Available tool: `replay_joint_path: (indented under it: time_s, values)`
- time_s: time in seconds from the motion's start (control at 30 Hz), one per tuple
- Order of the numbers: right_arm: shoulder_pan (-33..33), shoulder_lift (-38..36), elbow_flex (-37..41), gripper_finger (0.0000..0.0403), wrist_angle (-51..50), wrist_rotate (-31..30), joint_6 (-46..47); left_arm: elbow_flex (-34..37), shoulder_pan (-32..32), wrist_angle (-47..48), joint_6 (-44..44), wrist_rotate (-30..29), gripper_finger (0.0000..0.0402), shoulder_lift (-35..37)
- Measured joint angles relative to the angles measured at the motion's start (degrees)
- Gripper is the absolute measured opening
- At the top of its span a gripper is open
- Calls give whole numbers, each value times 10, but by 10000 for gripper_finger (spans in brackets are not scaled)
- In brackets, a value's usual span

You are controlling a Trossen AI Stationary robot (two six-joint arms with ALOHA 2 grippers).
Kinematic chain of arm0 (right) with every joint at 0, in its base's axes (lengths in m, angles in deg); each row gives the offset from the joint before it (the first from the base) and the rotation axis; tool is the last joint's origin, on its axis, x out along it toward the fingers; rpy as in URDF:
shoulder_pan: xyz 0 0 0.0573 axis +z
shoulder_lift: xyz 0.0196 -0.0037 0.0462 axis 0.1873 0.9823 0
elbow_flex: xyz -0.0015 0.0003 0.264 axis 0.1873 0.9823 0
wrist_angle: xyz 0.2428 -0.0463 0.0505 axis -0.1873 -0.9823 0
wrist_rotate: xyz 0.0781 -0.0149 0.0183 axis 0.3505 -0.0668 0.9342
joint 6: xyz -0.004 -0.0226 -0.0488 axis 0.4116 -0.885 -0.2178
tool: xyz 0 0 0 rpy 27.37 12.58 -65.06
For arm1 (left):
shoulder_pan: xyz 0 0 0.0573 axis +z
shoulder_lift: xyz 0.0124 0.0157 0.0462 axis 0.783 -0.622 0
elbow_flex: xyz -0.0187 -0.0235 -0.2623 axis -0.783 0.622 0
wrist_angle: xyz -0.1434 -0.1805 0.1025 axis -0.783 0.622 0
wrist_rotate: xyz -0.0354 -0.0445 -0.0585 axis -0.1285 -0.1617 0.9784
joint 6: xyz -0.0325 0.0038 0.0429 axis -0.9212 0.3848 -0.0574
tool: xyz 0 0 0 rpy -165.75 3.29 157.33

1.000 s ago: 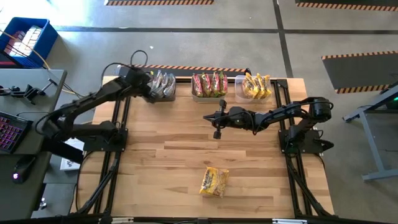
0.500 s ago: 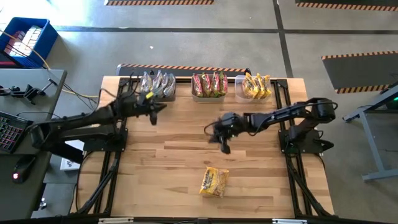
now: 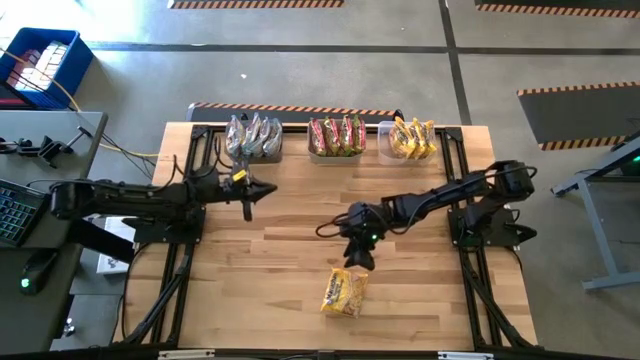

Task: Sort Maruchan noodles
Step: Put the yellow noodle pack into the transparent bin

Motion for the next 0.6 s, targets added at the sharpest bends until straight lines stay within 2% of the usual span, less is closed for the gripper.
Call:
replay_joint_path:
  time_s: [0.1,0.23,0.4,0.6]
  values:
    - [5,28,0,216,21,-1,48,0,-8,-2,2,-4,0,-11]
    - [8,77,-9,223,44,4,93,0,-13,-1,8,-8,0,-25]
    - [17,121,-48,221,41,25,89,0,-16,0,18,-10,0,-38]
    - [28,161,-92,219,-3,15,39,0,-16,-14,19,-23,0,-50]
